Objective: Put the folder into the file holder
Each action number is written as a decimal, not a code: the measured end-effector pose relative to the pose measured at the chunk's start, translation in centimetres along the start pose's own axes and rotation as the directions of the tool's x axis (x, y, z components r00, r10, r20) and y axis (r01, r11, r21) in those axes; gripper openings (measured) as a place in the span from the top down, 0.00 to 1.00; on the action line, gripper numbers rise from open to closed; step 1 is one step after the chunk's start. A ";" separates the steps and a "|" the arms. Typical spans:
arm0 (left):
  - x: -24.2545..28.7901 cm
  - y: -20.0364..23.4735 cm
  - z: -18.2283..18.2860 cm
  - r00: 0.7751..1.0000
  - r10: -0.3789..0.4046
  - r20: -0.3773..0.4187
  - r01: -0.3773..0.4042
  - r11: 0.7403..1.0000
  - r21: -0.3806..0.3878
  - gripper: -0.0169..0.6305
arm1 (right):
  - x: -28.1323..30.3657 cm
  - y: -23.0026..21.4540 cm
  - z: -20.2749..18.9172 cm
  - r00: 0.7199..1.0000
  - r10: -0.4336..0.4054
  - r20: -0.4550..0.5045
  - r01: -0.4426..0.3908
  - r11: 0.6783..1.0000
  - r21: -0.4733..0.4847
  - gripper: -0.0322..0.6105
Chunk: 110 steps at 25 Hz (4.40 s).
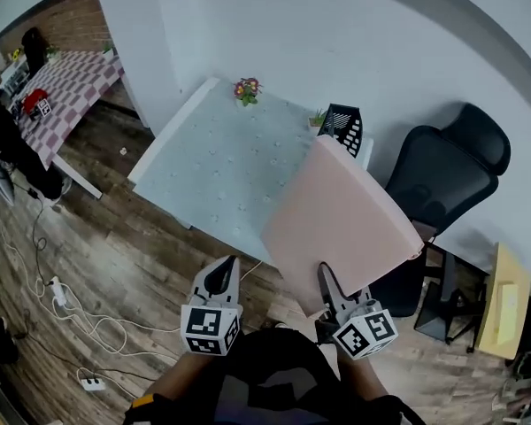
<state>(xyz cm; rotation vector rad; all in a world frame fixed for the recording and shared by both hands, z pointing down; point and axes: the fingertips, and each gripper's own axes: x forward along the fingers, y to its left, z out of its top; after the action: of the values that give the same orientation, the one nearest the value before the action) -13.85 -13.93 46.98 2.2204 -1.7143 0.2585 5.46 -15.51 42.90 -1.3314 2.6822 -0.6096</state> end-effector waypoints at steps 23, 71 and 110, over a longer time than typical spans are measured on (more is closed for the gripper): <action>9.6 7.6 5.9 0.990 -0.140 -0.026 0.142 0.988 0.066 0.96 | 5.3 -8.3 11.9 0.863 -0.418 0.284 0.473 0.866 -0.164 0.74; 17.4 6.4 5.4 0.983 -0.059 -0.175 0.081 0.990 0.119 0.96 | 16.8 -19.5 0.9 0.875 -0.444 0.194 0.482 0.841 -0.248 0.66; 6.1 5.9 2.0 0.987 -0.159 -0.030 0.161 0.983 0.086 0.96 | 6.0 -7.6 -1.4 0.828 -0.560 0.025 0.542 0.789 -0.291 0.59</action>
<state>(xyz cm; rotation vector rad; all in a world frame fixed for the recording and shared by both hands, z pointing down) -18.06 -21.48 48.00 2.3933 -1.5292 0.3256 7.08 -23.87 47.70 -2.2519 2.4726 -0.2975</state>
